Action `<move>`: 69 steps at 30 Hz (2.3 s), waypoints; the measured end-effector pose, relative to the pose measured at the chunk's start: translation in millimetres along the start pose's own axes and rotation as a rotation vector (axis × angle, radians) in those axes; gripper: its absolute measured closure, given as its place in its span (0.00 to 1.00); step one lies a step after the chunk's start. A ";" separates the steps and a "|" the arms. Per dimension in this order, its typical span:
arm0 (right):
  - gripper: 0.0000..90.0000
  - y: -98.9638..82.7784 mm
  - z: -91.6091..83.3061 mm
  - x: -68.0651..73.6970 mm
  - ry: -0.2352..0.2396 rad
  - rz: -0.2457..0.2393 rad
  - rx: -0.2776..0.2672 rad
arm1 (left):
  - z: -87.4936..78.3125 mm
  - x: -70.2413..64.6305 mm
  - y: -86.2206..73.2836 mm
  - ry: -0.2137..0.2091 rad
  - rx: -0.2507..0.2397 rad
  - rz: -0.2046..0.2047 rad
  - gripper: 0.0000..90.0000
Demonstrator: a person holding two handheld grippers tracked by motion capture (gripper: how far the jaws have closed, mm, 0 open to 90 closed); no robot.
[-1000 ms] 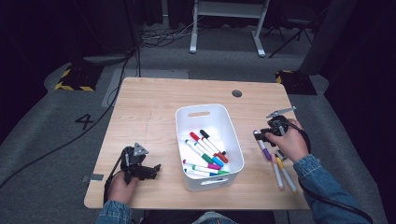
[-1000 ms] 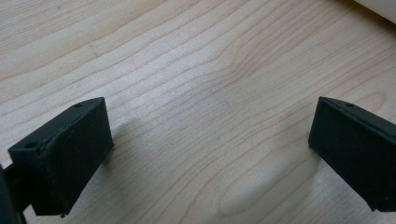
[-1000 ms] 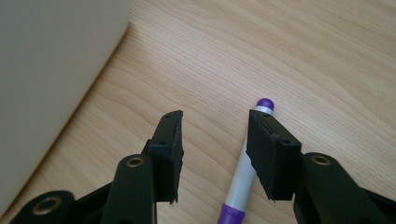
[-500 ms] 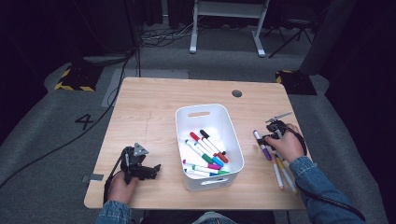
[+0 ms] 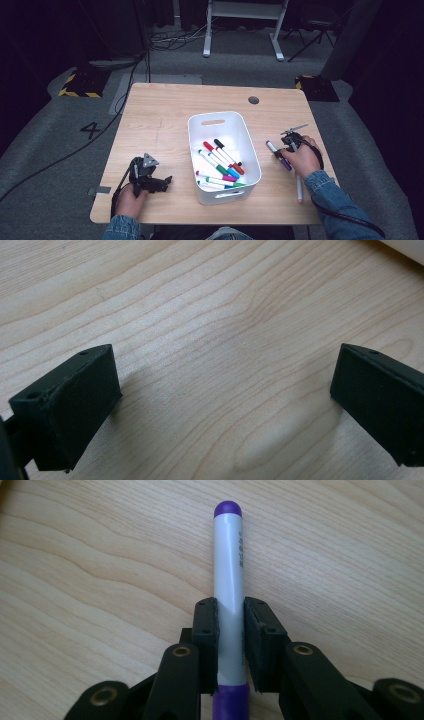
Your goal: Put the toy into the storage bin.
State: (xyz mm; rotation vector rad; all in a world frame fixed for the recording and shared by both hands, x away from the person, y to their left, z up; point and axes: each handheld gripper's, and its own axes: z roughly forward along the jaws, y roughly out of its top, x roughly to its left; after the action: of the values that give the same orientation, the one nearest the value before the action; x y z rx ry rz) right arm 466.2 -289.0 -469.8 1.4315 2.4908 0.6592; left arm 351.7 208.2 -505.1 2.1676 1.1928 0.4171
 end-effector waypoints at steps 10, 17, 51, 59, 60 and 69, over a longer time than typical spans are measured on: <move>0.86 6.2 -35.0 -2.8 0.098 0.009 -0.094 | 0.0 0.0 0.0 0.000 0.000 0.000 0.00; 0.86 13.5 -74.8 2.6 0.130 -0.028 -0.157 | 0.0 0.0 0.0 0.000 0.000 0.000 0.00; 0.86 50.2 -152.7 132.2 0.362 -0.329 -0.229 | -0.2 0.2 0.1 -0.003 0.003 0.001 0.00; 0.86 56.9 -146.9 153.2 0.405 -0.365 -0.226 | -0.2 0.2 0.1 -0.003 0.003 0.001 0.00; 0.86 57.8 -145.8 155.3 0.406 -0.372 -0.225 | -0.2 0.2 0.1 -0.002 0.003 0.000 0.00; 0.86 54.4 -126.6 164.4 0.421 -0.389 -0.176 | -0.2 0.2 0.1 -0.003 0.003 0.000 0.00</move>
State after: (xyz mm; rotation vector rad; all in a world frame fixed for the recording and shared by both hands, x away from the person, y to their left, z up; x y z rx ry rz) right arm 375.8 -160.2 -324.0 0.7713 2.8130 1.1522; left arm 351.8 208.4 -504.9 2.1703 1.1923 0.4128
